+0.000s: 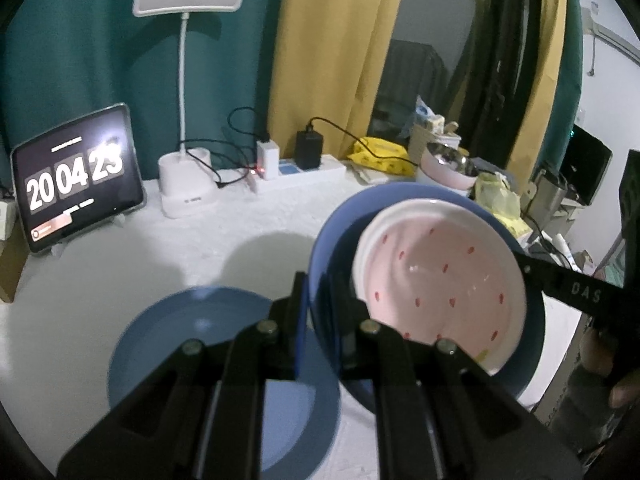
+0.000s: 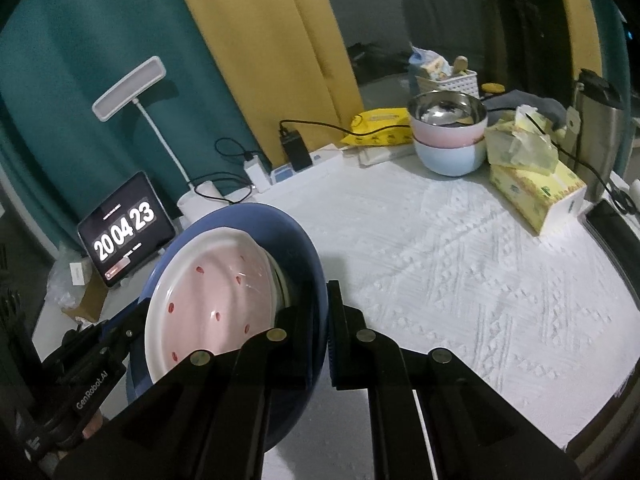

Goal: Organize plates and bowls

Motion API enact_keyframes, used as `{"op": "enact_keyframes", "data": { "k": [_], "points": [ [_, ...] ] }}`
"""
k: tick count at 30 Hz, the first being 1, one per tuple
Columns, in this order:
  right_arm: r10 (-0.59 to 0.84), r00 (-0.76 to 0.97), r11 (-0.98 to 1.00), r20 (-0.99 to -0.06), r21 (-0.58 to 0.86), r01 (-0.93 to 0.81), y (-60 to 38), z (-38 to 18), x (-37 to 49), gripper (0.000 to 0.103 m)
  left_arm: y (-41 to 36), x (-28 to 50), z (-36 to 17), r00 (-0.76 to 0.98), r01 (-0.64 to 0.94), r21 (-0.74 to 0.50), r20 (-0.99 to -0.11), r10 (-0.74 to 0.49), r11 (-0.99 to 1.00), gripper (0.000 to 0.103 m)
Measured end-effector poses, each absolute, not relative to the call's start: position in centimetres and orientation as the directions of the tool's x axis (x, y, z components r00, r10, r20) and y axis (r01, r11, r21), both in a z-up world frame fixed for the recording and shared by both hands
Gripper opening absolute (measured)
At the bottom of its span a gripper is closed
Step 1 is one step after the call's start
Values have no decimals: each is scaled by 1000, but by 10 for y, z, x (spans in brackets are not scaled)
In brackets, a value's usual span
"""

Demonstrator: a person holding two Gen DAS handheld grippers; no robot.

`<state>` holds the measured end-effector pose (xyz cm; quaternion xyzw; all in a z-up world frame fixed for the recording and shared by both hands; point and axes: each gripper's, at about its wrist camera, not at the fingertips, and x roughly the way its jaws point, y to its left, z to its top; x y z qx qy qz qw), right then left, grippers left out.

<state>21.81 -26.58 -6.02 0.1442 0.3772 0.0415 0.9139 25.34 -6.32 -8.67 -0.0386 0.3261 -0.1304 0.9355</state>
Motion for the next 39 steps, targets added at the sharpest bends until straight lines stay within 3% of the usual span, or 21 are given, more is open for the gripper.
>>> {"op": "enact_keyframes", "data": {
  "k": [21,39],
  "points": [
    [255,687,954,-681,291,-66,-202,-56,239,7,4,251,-81,790,118,-182,-579,-204,976,8],
    [295,611,952,-735,279,-124,-142,-79,262,7,65,251,-108,770,18,-208,-621,-146,978,8]
  ]
}}
